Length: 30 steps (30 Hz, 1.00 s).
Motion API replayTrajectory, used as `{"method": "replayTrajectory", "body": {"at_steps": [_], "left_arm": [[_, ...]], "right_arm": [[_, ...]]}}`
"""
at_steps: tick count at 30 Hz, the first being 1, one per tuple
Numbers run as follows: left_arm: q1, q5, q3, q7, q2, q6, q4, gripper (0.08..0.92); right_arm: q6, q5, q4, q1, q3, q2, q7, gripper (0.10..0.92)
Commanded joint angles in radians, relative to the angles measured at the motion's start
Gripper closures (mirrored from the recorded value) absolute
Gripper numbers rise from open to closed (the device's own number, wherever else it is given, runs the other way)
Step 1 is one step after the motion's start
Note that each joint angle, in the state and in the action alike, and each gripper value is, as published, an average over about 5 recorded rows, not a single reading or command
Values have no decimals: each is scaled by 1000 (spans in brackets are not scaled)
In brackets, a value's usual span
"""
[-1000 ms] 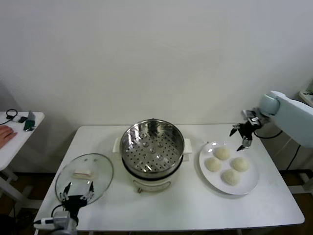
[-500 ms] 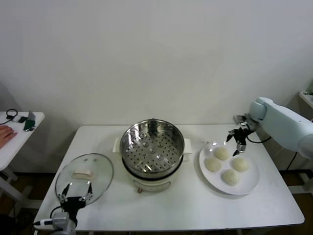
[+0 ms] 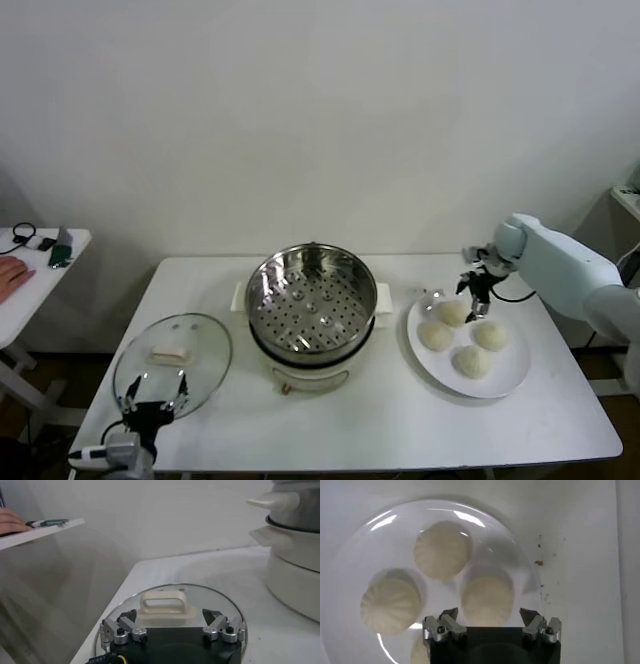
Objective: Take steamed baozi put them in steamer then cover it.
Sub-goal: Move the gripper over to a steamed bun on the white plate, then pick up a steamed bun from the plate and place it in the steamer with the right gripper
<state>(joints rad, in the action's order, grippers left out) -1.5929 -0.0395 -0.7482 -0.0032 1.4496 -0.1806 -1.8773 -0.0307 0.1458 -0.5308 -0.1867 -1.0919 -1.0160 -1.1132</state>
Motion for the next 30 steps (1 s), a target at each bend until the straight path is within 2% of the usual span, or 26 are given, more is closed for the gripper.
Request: {"method": "replayTrajectory", "body": {"at_steps": [1,21,30], "left_arm": [[3,-1,-4,0,-2,-2,0,177],[5,4,1,-2,-5,-2,5,177],[0,1,-4,-5,-14,-4,3,177]], "right_arm": [[18,-28,37,19,35,-34,17,204],[-19,29,-10,-49,-27,-10,-46,398],[-90,152,-255,-362,-267,52,-89,407]]}}
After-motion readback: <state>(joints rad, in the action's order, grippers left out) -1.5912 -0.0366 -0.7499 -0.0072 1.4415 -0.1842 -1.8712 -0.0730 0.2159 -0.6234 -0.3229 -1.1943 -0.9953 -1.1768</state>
